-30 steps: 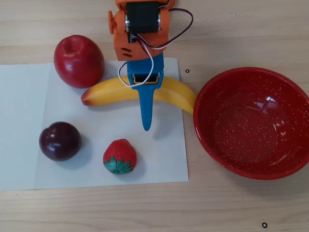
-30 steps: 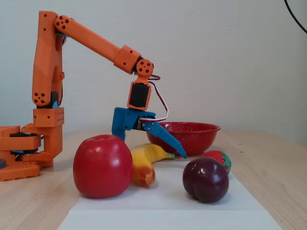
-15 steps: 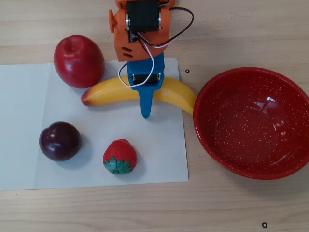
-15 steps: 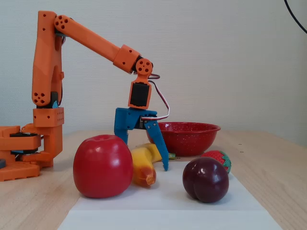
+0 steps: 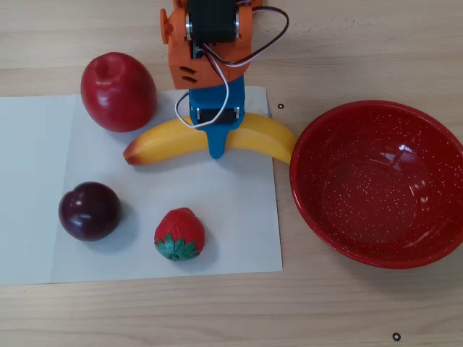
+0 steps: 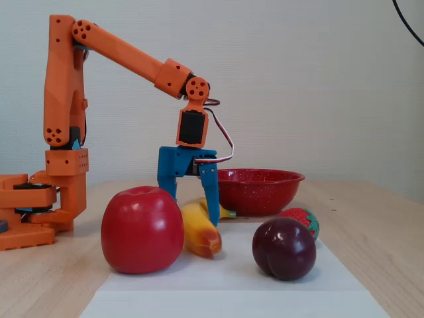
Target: Grasp the banana and put it in the red bowl
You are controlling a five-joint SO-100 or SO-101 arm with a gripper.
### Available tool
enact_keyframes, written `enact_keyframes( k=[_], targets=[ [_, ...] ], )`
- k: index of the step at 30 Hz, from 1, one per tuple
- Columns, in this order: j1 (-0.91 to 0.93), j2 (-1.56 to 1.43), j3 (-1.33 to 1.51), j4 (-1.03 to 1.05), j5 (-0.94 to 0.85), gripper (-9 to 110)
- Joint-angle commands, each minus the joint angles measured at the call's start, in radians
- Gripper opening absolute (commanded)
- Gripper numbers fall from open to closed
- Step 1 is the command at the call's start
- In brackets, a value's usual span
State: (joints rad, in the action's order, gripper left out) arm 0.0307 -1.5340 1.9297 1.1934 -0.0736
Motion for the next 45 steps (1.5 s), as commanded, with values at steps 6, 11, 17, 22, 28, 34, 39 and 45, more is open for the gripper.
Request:
enact_keyframes(
  k=[6,11,17,22,28,34,39,45],
  targets=[
    [-0.063,-0.144,-0.094,0.229,-0.008,0],
    [-0.084,-0.187,-0.176,0.336,0.006,0],
    [-0.087,-0.215,-0.299,0.417,0.014,0],
    [-0.083,-0.222,-0.442,0.499,0.003,0],
    [-0.066,-0.232,-0.638,0.612,-0.018,0],
    [-0.020,-0.250,-0.778,0.660,-0.037,0],
    [0.060,-0.258,-0.847,0.658,-0.060,0],
    [0.181,-0.259,-0.876,0.614,-0.100,0]
  ],
)
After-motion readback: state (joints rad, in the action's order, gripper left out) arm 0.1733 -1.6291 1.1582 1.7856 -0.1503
